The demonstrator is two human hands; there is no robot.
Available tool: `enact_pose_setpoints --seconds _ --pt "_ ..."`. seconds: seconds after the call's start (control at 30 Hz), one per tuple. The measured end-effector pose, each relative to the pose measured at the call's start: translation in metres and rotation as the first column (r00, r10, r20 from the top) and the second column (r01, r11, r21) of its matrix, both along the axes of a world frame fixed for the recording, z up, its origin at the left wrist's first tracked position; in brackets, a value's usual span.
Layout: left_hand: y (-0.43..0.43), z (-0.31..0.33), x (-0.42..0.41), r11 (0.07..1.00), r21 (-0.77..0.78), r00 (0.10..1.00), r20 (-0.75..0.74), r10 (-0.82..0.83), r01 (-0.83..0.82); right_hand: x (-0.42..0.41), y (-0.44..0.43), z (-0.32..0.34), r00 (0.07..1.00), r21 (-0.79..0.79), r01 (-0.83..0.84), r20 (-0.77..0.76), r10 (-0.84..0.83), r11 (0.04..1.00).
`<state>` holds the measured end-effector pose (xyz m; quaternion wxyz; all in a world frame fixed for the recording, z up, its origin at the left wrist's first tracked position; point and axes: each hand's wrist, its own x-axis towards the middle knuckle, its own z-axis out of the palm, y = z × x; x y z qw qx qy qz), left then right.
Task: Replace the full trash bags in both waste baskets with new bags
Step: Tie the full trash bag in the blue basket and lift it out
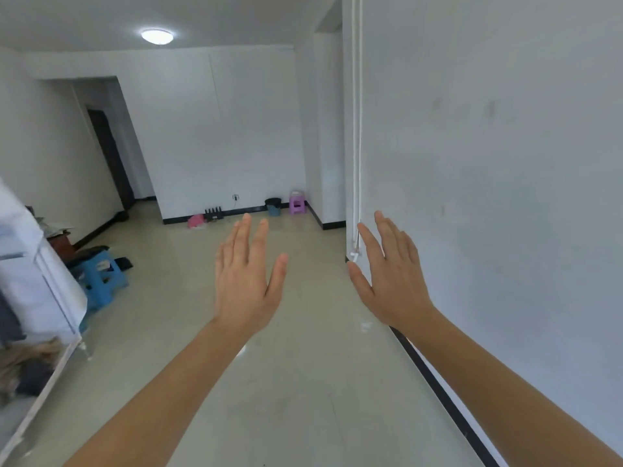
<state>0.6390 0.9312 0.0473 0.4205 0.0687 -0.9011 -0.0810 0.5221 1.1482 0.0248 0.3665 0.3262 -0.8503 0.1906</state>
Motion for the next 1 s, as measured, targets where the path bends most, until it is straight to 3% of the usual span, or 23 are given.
enact_pose_setpoints --seconds 0.23,0.4,0.9,1.0 --pt "-0.012 -0.003 -0.188 1.000 -0.001 1.000 -0.002 0.018 -0.018 -0.192 -0.028 0.006 0.999 -0.058 -0.037 0.035 0.039 0.998" --pt "-0.051 0.011 -0.297 0.995 -0.082 0.998 0.001 0.059 -0.059 -0.315 -0.083 0.021 0.997 -0.040 -0.051 0.059 0.053 0.998" --pt "-0.360 0.019 -0.574 0.979 -0.095 0.983 -0.031 0.180 -0.182 -0.618 -0.376 0.036 0.989 0.040 -0.090 -0.114 0.094 0.995" --pt "-0.406 0.019 -0.636 0.980 -0.069 0.983 -0.016 0.184 -0.184 -0.674 -0.421 0.037 0.995 0.002 -0.062 -0.083 0.062 0.998"
